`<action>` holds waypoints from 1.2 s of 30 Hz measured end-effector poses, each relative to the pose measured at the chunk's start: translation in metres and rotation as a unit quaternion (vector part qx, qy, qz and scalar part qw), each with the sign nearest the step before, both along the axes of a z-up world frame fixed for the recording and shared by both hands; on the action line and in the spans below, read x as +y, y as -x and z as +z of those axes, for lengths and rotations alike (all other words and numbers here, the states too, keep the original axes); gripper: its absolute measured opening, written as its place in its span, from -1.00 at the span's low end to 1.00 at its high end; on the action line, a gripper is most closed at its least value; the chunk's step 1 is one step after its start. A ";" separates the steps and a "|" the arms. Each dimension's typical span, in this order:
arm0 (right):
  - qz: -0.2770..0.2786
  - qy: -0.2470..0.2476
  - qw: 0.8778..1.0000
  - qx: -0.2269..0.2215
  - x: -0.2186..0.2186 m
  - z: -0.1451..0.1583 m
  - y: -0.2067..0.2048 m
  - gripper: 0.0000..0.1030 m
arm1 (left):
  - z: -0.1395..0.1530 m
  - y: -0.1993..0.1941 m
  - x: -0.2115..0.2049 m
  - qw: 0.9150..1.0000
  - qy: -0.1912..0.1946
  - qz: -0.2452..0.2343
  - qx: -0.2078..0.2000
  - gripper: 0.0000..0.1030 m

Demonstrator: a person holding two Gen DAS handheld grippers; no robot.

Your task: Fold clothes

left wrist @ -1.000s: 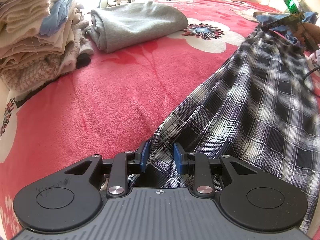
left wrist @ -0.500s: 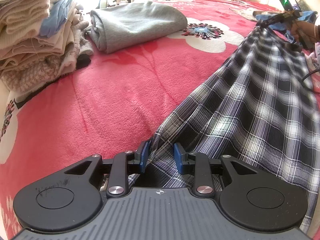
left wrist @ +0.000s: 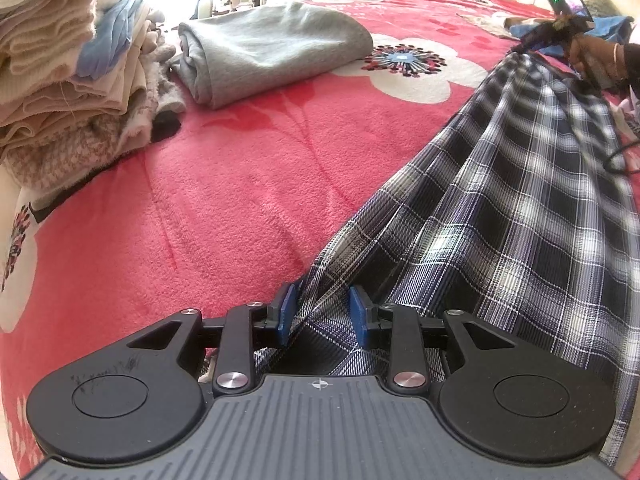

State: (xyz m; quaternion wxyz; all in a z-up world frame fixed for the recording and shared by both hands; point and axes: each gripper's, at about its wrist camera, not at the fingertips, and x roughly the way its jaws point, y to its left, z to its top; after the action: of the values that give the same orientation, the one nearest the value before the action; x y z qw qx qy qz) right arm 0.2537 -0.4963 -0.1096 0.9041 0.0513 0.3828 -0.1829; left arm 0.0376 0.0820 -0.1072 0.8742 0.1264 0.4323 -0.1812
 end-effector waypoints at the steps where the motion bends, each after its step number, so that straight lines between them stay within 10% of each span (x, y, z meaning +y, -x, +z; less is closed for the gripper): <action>1: -0.008 -0.008 1.000 -0.007 -0.007 0.006 0.006 -0.44 | 0.000 0.000 0.000 1.000 -0.001 -0.001 0.000 -0.41; 12: 0.131 -0.033 0.987 0.091 0.013 0.043 0.080 -0.36 | 0.000 0.001 -0.001 1.000 -0.005 -0.004 -0.008 -0.39; 22: 0.182 0.017 0.967 0.178 0.026 0.002 0.091 -0.20 | -0.001 0.002 -0.002 1.000 -0.007 -0.005 -0.010 -0.38; 25: 0.190 0.031 0.966 0.171 0.033 0.002 0.094 -0.82 | -0.001 0.002 -0.002 1.000 -0.009 -0.006 -0.009 -0.38; 36: 0.164 0.241 0.936 0.196 0.053 -0.030 0.077 -0.97 | 0.000 0.001 -0.002 1.000 -0.018 -0.003 -0.009 -0.26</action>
State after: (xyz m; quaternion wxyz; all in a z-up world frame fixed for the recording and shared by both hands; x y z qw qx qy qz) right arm 0.1770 -0.4435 -0.1393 0.8139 -0.2683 0.5000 -0.1247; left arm 0.0366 0.0795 -0.1069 0.8754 0.1449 0.4268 -0.1749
